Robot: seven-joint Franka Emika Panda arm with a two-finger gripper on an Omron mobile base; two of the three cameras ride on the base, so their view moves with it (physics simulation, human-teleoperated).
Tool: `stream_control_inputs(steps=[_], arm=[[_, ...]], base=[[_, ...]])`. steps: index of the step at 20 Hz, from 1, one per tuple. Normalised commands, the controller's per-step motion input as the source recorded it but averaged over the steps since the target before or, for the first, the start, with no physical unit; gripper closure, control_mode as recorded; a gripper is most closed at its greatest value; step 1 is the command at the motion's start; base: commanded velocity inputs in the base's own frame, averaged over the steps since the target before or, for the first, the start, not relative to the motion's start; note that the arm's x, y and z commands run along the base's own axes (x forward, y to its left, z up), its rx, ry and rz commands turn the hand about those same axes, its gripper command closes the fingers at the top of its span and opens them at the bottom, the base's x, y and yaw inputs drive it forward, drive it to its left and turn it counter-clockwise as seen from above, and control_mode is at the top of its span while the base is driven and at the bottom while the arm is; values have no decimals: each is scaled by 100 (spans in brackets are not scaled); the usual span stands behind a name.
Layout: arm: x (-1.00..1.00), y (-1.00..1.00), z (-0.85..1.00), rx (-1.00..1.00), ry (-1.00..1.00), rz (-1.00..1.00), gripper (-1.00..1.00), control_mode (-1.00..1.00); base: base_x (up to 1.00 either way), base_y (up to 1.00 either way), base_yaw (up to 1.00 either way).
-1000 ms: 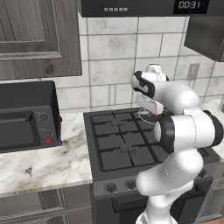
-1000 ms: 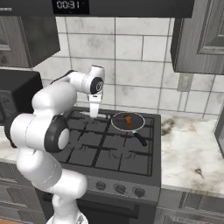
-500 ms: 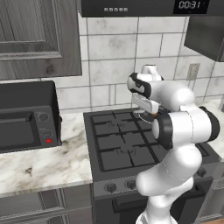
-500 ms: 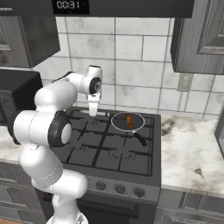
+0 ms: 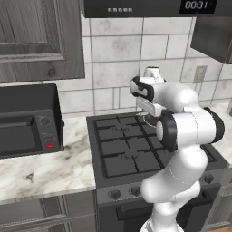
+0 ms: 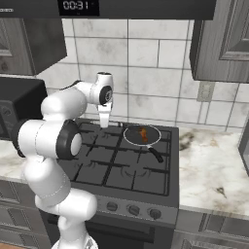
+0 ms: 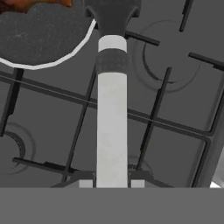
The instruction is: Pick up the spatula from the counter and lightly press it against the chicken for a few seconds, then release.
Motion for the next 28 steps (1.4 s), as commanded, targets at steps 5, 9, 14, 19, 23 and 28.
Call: stream_control_inputs(steps=[5, 9, 14, 19, 23, 28], arm=[[27, 0, -1, 0, 0, -2, 100, -100], [27, 0, -1, 0, 0, -2, 100, -100], [26, 0, -8, 0, 3, -3, 100, -100], [22, 0, -11, 0, 2, -3, 100, -100], [19, 0, -11, 0, 1, -3, 100, -100], [14, -2, -13, 0, 0, -2, 100, -100]], base=[[0, 0, 0], [0, 0, 0], [0, 0, 0], [0, 0, 0], [0, 0, 0], [0, 0, 0]])
